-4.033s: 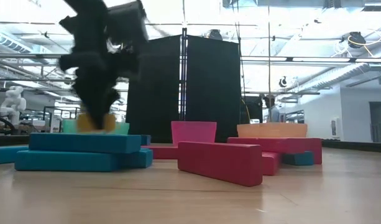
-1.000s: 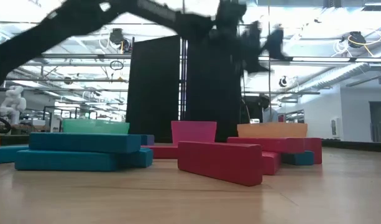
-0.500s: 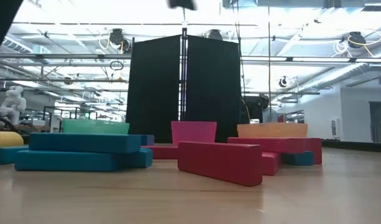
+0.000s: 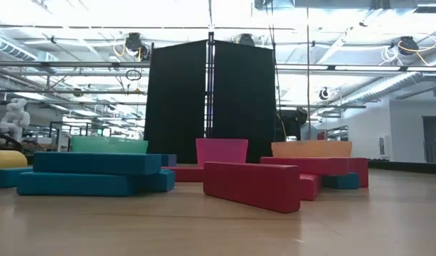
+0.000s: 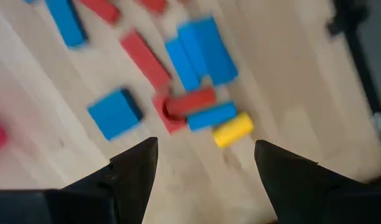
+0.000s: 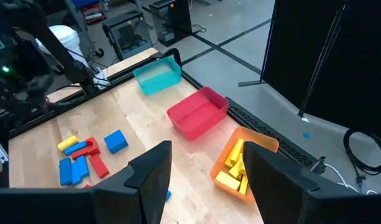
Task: Sort blocks
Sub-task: Put the yellow block into the orange bin
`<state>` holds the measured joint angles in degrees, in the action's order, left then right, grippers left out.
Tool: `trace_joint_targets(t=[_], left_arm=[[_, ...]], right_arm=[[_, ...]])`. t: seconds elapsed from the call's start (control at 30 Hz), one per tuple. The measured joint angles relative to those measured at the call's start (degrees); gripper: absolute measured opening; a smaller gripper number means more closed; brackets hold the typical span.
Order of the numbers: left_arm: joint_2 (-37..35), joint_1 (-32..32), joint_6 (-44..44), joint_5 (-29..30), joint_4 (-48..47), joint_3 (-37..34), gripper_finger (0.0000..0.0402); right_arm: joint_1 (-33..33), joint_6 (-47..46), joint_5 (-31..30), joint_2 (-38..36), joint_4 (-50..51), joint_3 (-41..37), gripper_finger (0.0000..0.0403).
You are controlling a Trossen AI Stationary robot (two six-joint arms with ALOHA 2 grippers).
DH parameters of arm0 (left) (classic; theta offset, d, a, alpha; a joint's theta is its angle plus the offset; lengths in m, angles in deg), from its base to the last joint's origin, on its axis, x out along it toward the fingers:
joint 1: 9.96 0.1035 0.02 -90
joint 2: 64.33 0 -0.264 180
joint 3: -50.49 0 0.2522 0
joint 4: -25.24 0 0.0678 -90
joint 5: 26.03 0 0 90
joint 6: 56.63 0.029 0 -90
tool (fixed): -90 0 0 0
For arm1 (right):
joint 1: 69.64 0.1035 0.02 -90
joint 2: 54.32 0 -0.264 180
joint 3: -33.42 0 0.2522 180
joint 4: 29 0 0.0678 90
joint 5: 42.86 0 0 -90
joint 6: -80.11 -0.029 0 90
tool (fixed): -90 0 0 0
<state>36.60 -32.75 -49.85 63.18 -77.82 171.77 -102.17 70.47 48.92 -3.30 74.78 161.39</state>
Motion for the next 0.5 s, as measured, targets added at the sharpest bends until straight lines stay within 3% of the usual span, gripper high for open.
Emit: trace_joint_targets(t=[0.2, 0.37, 0.5], left_arm=[[-8.29, -2.01, -6.07, -0.53, 7.41, -15.26, 0.0276], [-13.41, -3.21, -7.72, 2.78, 14.79, -26.04, 0.0276], [-14.44, -3.18, -26.64, 2.98, 21.42, -33.76, 0.0276]], right_arm=[[0.00, -0.15, 0.29, 0.00, 0.00, 0.00, 0.0196], [0.01, -0.21, 1.51, 0.00, 0.00, 0.00, 0.0196], [0.00, -1.54, 1.53, 0.00, 0.00, 0.00, 0.0196]])
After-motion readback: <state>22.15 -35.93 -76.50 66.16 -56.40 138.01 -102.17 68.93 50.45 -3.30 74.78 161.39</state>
